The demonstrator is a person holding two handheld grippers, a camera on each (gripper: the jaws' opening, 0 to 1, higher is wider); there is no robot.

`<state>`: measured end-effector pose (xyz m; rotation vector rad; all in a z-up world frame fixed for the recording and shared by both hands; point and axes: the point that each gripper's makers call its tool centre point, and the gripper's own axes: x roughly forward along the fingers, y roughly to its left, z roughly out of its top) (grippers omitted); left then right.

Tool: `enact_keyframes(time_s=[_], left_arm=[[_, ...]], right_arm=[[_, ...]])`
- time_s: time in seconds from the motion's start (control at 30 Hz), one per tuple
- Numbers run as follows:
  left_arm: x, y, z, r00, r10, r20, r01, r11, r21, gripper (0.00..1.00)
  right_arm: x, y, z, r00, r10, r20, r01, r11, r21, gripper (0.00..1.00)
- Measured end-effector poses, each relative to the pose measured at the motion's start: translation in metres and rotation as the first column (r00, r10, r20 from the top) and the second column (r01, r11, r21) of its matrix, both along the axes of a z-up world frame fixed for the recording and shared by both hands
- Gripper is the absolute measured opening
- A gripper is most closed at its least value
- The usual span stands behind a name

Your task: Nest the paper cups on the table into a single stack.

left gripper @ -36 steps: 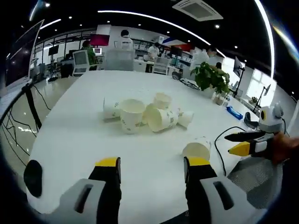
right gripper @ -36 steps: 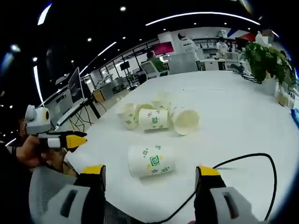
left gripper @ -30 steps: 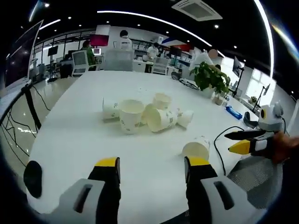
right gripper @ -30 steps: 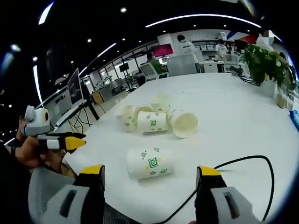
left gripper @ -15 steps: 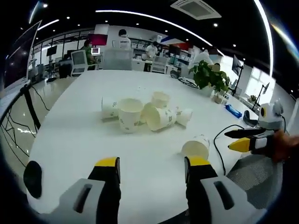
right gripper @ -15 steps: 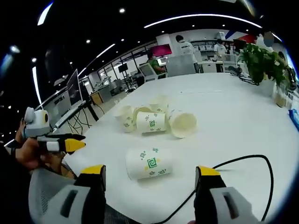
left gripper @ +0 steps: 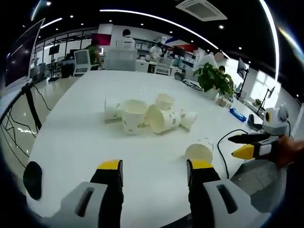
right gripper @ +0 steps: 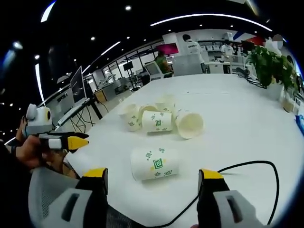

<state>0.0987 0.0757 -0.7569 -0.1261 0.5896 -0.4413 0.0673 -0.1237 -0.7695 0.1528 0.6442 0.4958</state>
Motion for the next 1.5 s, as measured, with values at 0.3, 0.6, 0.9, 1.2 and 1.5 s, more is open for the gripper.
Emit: enact_keyframes(time_s=[0.3, 0.6, 0.9, 1.2, 1.5], left_arm=[[-0.001, -0.001, 0.001, 1.0, -0.001, -0.003, 0.001, 1.0, -0.002, 0.53], [-0.001, -0.001, -0.001, 1.0, -0.006, -0.005, 0.006, 1.0, 0.003, 0.53], [-0.003, -0.007, -0.003, 0.999, -0.031, -0.017, 0.031, 1.0, 0.001, 0.52], [-0.003, -0.011, -0.001, 0.999, -0.031, -0.029, 0.03, 0.999, -0.042, 0.52], [-0.005, -0.022, -0.001, 0.996, -0.061, -0.061, 0.056, 0.995, -0.08, 0.52]], right_arm=[[-0.001, 0.0, 0.0, 1.0, -0.002, -0.007, 0.002, 1.0, 0.002, 0.77], [-0.002, -0.001, 0.0, 1.0, -0.009, -0.016, 0.009, 1.0, 0.003, 0.77], [0.0, -0.003, -0.005, 1.0, -0.014, -0.022, 0.014, 1.0, 0.002, 0.77], [0.0, -0.003, -0.004, 1.0, -0.011, -0.019, 0.011, 1.0, 0.002, 0.76], [0.001, -0.004, -0.005, 1.0, -0.017, -0.021, 0.017, 1.0, 0.004, 0.76]])
